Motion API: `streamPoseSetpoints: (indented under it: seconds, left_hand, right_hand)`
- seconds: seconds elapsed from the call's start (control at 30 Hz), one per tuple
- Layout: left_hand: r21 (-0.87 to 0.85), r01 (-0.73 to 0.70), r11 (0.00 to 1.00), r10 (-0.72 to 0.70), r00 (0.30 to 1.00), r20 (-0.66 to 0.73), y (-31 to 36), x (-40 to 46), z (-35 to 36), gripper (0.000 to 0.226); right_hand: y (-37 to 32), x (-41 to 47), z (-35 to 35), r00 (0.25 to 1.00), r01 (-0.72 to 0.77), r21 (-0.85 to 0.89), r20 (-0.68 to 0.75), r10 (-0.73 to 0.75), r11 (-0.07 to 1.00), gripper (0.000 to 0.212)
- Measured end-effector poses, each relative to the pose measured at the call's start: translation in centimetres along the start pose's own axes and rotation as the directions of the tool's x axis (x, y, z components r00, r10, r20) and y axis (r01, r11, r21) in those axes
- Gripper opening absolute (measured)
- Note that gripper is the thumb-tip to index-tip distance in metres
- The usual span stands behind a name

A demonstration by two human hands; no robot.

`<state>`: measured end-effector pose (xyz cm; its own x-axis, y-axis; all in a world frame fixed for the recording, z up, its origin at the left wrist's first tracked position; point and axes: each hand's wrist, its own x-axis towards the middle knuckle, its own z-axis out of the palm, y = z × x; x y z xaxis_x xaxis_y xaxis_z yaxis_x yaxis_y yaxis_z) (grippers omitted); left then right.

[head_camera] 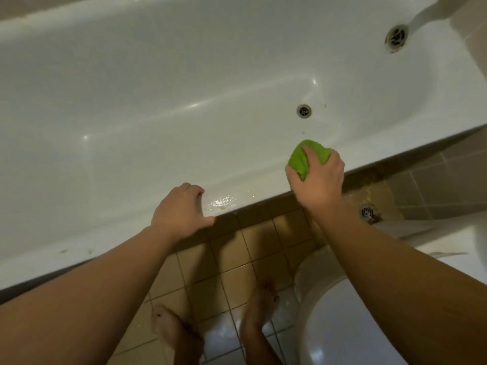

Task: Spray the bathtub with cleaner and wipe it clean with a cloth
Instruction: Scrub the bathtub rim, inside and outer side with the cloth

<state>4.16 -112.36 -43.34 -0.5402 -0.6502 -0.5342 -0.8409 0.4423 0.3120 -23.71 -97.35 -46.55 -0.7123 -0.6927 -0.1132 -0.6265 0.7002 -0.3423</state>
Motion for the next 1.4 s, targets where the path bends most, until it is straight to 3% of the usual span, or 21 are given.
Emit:
streamPoseSetpoints:
  seconds: [0.03, 0.1, 0.2, 0.27, 0.33, 0.43, 0.53, 0.6, 0.67, 0.77, 0.83, 0.9, 1.0, 1.07, 1.13, 1.17, 1.23, 1.33, 1.4]
  left_hand:
    - [-0.006, -0.003, 1.0, 0.003, 1.0, -0.003, -0.3, 0.0, 0.0, 0.081]
    - [-0.02, -0.008, 1.0, 0.008, 1.0, -0.007, -0.7, 0.0, 0.0, 0.082]
    - [-0.04, 0.006, 0.999, -0.006, 1.0, -0.019, -1.8, -0.2, 0.3, 0.082]
    - [-0.045, 0.03, 0.999, -0.031, 0.999, -0.017, -2.9, -0.7, 0.5, 0.084]
    - [-0.035, 0.048, 0.998, -0.049, 0.999, -0.015, -4.0, -1.2, 0.6, 0.085]
    - [-0.02, 0.047, 0.999, -0.048, 0.999, -0.012, -5.4, -1.6, 0.5, 0.084]
    - [-0.019, 0.051, 0.999, -0.051, 0.999, -0.015, -6.4, -2.0, 0.1, 0.085]
    - [-0.023, 0.049, 0.999, -0.05, 0.999, -0.02, -6.8, -2.2, 0.0, 0.084]
    - [-0.032, 0.044, 0.998, -0.045, 0.999, -0.024, -7.2, -2.4, 0.0, 0.082]
    - [-0.042, 0.037, 0.998, -0.039, 0.999, -0.033, -8.1, -2.5, 0.1, 0.08]
    - [-0.044, 0.039, 0.998, -0.04, 0.999, -0.033, -9.0, -2.7, 0.0, 0.081]
    - [-0.04, 0.044, 0.998, -0.045, 0.999, -0.023, -9.8, -3.0, -0.2, 0.083]
    - [-0.044, 0.057, 0.997, -0.059, 0.998, -0.036, -10.8, -3.5, -0.3, 0.083]
    - [-0.049, 0.061, 0.997, -0.064, 0.997, -0.05, -11.3, -3.8, -0.4, 0.082]
    - [-0.046, 0.062, 0.997, -0.064, 0.996, -0.061, -11.7, -4.0, -0.4, 0.082]
    - [-0.042, 0.063, 0.997, -0.066, 0.996, -0.062, -11.9, -4.1, -0.5, 0.083]
    - [-0.031, 0.069, 0.997, -0.071, 0.996, -0.059, -12.2, -4.2, -0.5, 0.084]
    - [-0.025, 0.073, 0.997, -0.074, 0.996, -0.054, -12.8, -4.3, -0.7, 0.085]
    - [-0.024, 0.079, 0.997, -0.08, 0.996, -0.049, -13.2, -4.5, -0.9, 0.086]
  right_hand:
    - [-1.9, -0.7, 0.6, 1.0, -0.024, -0.024, 0.004, 0.024, 0.999, 0.065]
    - [-5.7, -2.6, 2.0, 0.993, 0.107, -0.029, 0.061, -0.105, 0.994, 0.064]
    - [-8.8, -5.5, 3.3, 0.859, 0.455, 0.025, 0.252, -0.446, 0.89, 0.068]
    - [-8.1, -5.6, 2.7, 0.801, 0.515, 0.082, 0.307, -0.513, 0.853, 0.069]
    - [-5.9, -4.9, 1.7, 0.853, 0.437, 0.088, 0.274, -0.444, 0.895, 0.068]
    - [-3.0, -3.7, 0.6, 0.974, 0.176, 0.008, 0.141, -0.175, 0.984, 0.067]
    - [-5.3, -3.6, 1.7, 0.995, -0.099, -0.034, 0.019, 0.1, 0.995, 0.066]
    - [-8.8, -4.6, 3.4, 0.993, -0.114, -0.054, 0.014, 0.115, 0.992, 0.064]
    - [-12.3, -6.5, 5.0, 0.995, 0.083, -0.045, 0.062, -0.08, 0.996, 0.062]
    - [-14.7, -9.0, 6.1, 0.862, 0.446, 0.034, 0.252, -0.44, 0.894, 0.065]
    - [-13.8, -8.6, 5.2, 0.823, 0.493, 0.083, 0.28, -0.495, 0.866, 0.067]
    - [-11.7, -7.6, 4.2, 0.88, 0.405, 0.065, 0.243, -0.408, 0.912, 0.067]
    - [-8.9, -6.0, 3.3, 0.985, 0.138, 0.001, 0.104, -0.137, 0.99, 0.068]
    - [-9.6, -5.5, 3.8, 0.998, -0.062, 0.005, 0.006, 0.062, 0.998, 0.067]
    - [-12.2, -6.0, 5.2, 0.989, -0.146, -0.027, -0.024, 0.145, 0.989, 0.064]
    - [-13.9, -6.7, 5.9, 0.994, -0.106, -0.046, -0.01, 0.105, 0.993, 0.063]
    - [-17.0, -8.8, 7.3, 0.991, 0.124, -0.039, 0.064, -0.121, 0.992, 0.061]
    - [-18.7, -11.3, 7.9, 0.863, 0.452, 0.059, 0.224, -0.453, 0.89, 0.064]
    - [-17.3, -10.6, 6.9, 0.821, 0.504, 0.096, 0.256, -0.511, 0.858, 0.066]
